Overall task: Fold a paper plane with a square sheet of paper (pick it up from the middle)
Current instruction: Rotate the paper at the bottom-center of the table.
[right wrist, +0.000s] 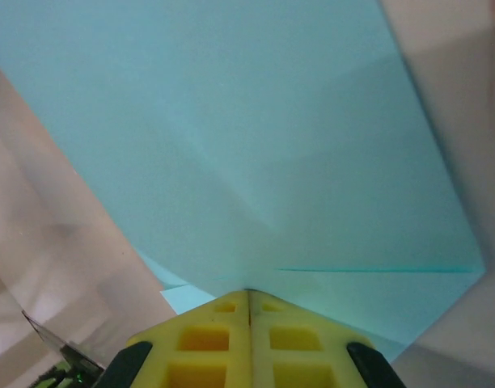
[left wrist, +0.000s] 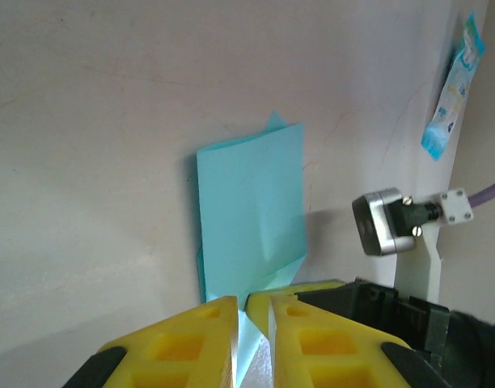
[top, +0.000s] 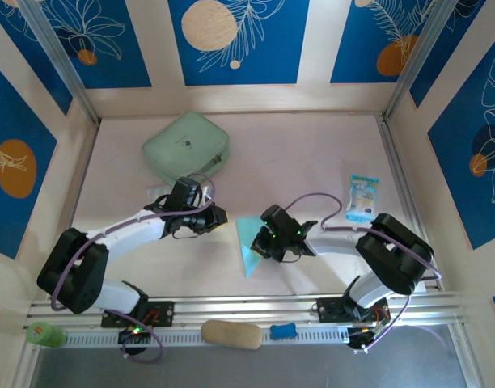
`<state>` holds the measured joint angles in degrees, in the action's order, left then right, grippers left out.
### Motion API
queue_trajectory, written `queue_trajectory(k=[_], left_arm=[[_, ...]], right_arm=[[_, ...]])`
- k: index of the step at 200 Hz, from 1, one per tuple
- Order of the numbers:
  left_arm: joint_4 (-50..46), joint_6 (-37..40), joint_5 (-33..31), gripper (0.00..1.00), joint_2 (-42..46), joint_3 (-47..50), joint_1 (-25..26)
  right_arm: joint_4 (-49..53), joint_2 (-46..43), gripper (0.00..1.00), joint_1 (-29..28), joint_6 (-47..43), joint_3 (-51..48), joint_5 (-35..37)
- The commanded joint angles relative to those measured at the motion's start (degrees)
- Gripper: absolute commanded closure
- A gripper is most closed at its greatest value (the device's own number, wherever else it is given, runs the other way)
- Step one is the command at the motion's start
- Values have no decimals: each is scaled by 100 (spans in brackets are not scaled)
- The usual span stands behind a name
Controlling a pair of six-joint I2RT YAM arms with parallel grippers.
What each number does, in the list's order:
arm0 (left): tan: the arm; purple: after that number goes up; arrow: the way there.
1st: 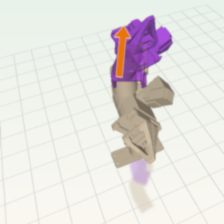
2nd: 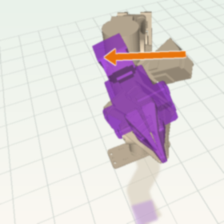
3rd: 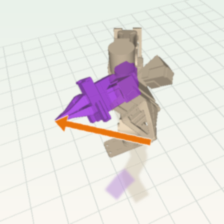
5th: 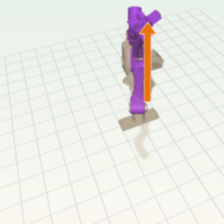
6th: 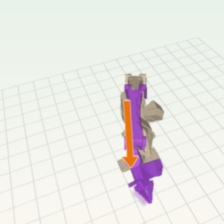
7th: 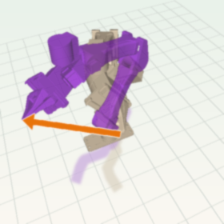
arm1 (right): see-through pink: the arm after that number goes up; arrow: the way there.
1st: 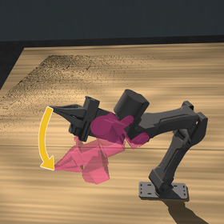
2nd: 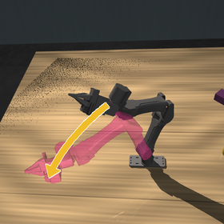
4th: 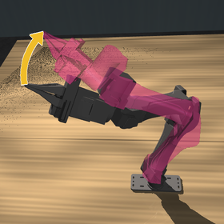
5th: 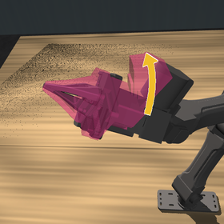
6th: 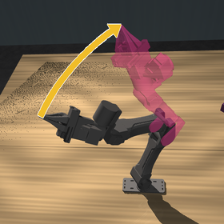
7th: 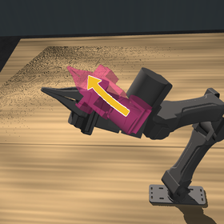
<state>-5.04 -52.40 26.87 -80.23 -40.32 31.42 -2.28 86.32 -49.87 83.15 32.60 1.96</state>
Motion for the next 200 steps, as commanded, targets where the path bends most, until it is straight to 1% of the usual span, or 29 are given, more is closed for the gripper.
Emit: queue_trajectory(k=[1, 14, 27, 33, 39, 61, 74, 92, 108, 115, 140, 157, 163, 173, 185, 192, 200], left_arm=[[93, 19, 159, 83, -128, -94, 48], [115, 46, 201, 83, -228, -158, 47], [157, 55, 294, 83, -353, -245, 45], [175, 63, 337, 83, -405, -282, 52], [202, 68, 381, 83, -443, -316, 64], [257, 136, 535, 83, -584, -419, 122], [259, 160, 612, 84, -701, -474, 175], [310, 160, 672, 84, -885, -546, 282], [358, 151, 727, 86, -1081, -644, 389], [384, 159, 764, 86, -1180, -705, 444], [414, 169, 839, 87, -1619, -950, 604], [499, 160, 895, 87, -1868, -1047, 670], [527, 157, 905, 88, -1959, -1065, 689], [532, 168, 906, 88, -2104, -1099, 683], [442, 216, 813, 89, -2256, -1127, 688], [388, 240, 761, 90, -2330, -1123, 690], [364, 271, 723, 91, -2400, -1105, 683]], right_arm=[[137, -85, 100, -601, 2343, -409, 1432], [137, -111, 100, -870, 2758, -328, 1764], [492, -160, 100, -1019, 2901, -75, 1944], [602, -204, 100, -1042, 2830, 17, 1965], [539, -265, 100, -1005, 2551, 52, 1941], [384, -545, 96, -674, 1362, 50, 1543], [452, -684, 95, -320, 566, 38, 1029], [614, -879, 94, 39, -169, -44, 666], [656, -1087, 92, 290, -634, -174, 384], [660, -1164, 90, 346, -782, -236, 336], [870, -1309, 87, 655, -1207, -325, 5], [911, -1387, 85, 818, -1284, -426, -161], [932, -1414, 82, 858, -1299, -472, -186], [936, -1458, 74, 918, -1302, -545, -219], [1005, -1503, 73, 989, -1324, -596, -285], [1082, -1509, 69, 1019, -1349, -613, -313], [1160, -1504, 68, 1061, -1371, -616, -348]])
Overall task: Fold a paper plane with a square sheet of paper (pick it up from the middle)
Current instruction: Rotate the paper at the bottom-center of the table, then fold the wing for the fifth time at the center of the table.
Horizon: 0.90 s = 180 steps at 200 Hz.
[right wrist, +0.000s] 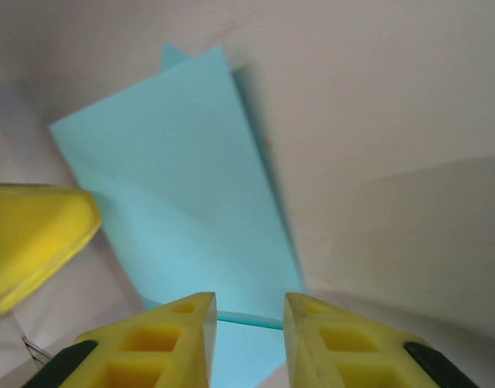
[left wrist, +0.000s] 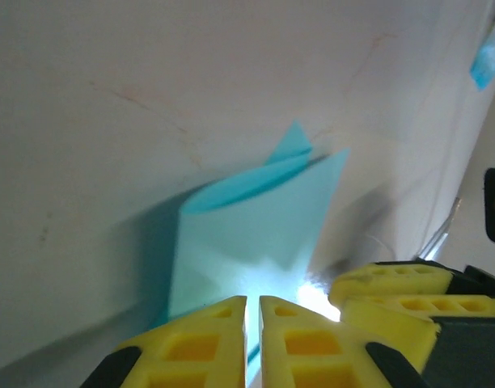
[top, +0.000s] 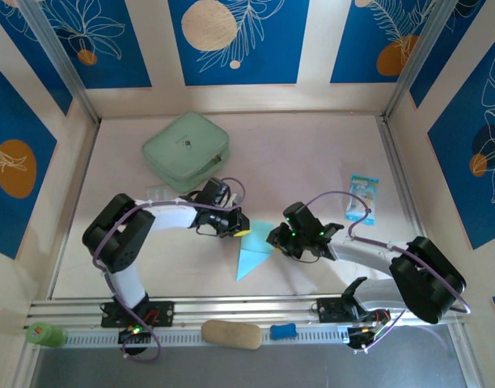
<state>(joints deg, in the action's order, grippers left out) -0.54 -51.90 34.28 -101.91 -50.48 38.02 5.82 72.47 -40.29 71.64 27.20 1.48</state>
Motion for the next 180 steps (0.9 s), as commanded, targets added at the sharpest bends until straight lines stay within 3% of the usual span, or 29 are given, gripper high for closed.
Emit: queue_trajectory(k=[1, 25, 54, 130, 180], left_arm=[[-91, 223, -22, 91, -241, -82, 27], [-54, 243, -171, 92, -329, 142, -10], [160, 199, -143, 93, -391, 439, -108], [326, 136, -101, 93, -443, 567, -138], [295, 145, -123, 93, -387, 565, -154]], right_arm=[[358, -123, 68, 107, -224, -75, -303], [348, -119, 61, 161, -302, -110, -464], [-140, -11, 59, 232, -273, -216, -799], [-716, 717, 61, 250, -306, 39, -1226], [-970, 694, 64, 254, -233, -13, -1330]])
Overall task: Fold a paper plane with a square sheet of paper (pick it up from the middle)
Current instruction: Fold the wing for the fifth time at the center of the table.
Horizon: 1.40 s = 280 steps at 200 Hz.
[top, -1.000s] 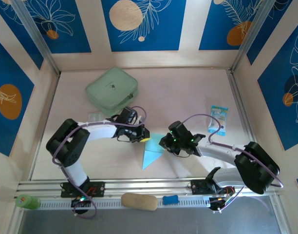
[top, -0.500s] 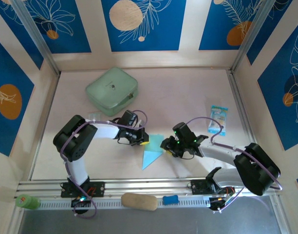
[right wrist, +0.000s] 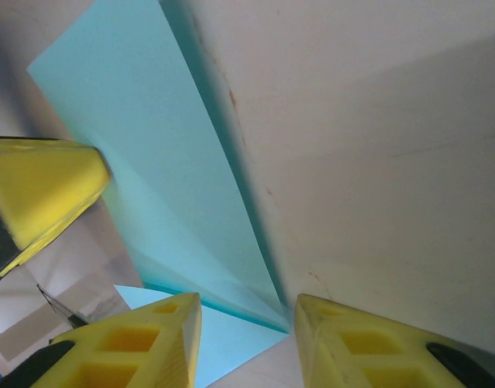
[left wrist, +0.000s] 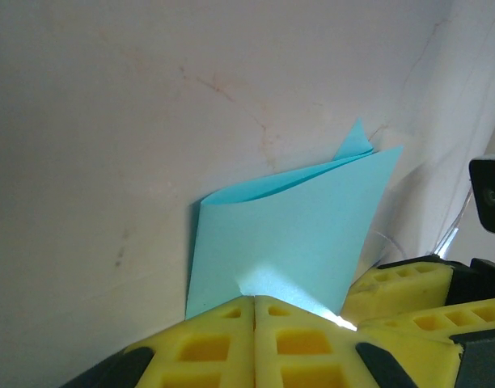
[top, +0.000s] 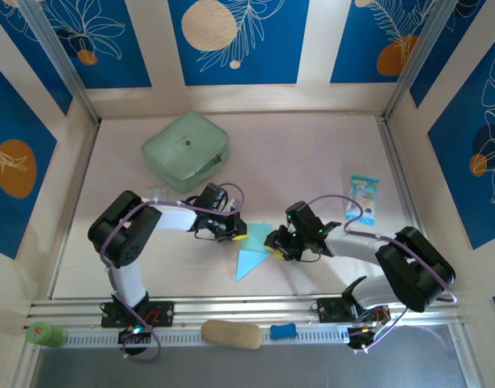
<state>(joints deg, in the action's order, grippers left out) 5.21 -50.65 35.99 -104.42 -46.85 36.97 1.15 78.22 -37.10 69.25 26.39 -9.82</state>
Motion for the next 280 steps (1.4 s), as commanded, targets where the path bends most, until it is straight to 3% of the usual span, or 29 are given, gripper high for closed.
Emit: queue_trajectory(k=[1, 30, 110, 154, 201, 280], left_arm=[[-282, 20, -290, 94, -138, 203, -54], [-252, -14, -305, 97, -121, 270, -98], [-23, -155, -280, 98, -193, 457, -146], [-12, -180, -307, 99, -174, 501, -147], [25, -207, -306, 100, -116, 545, -146], [50, -239, -310, 99, -17, 563, -146]], right_arm=[[-484, 109, 64, -67, -2, 68, -202], [158, -137, 64, -78, 161, 87, 60], [470, -399, 61, -87, 422, -91, 88], [214, -59, 62, -137, 385, 13, -97], [-569, 120, 69, -214, 446, 11, -166], [-695, -50, 64, -29, -63, -13, -206]])
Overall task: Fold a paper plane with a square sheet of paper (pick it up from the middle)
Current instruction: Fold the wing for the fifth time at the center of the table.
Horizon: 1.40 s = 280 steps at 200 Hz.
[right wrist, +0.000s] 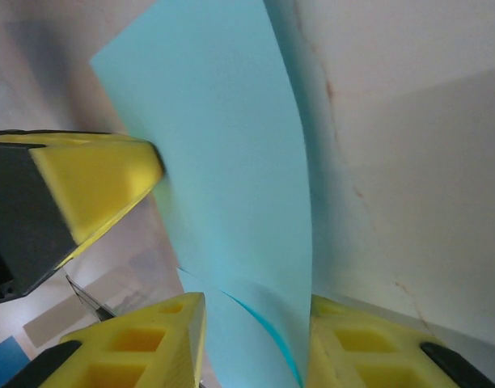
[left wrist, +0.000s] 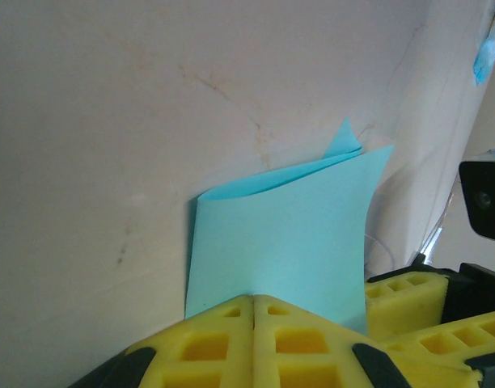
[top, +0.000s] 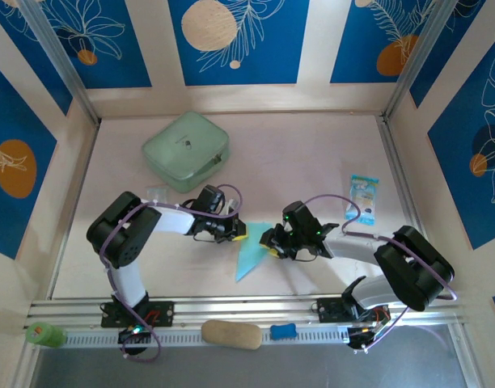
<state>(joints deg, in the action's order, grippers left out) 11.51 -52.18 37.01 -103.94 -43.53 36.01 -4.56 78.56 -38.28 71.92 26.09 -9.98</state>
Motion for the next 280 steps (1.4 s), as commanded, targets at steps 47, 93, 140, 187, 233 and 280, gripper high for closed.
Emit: queue_trajectory(k=[47, 93, 140, 187, 233, 280], left_arm=[[-610, -57, -377, 99, 10, 196, -51], [-658, -52, -402, 99, 58, 188, -51], [-649, -43, -367, 99, 69, 154, -50], [-667, -23, -357, 99, 67, 143, -50], [-619, -11, -303, 98, 167, 159, -50], [-631, 49, -311, 91, 556, 145, -50]], right_arm=[[-233, 285, 63, 463, -1064, 234, -742], [-438, 657, 64, 720, -1358, 360, -1095], [-562, 959, 70, 886, -1669, 469, -1375], [-670, 1237, 72, 1098, -1869, 537, -1669], [-683, 1506, 82, 1222, -2072, 660, -1869], [-913, 1427, 95, 1218, -1759, 556, -1794]])
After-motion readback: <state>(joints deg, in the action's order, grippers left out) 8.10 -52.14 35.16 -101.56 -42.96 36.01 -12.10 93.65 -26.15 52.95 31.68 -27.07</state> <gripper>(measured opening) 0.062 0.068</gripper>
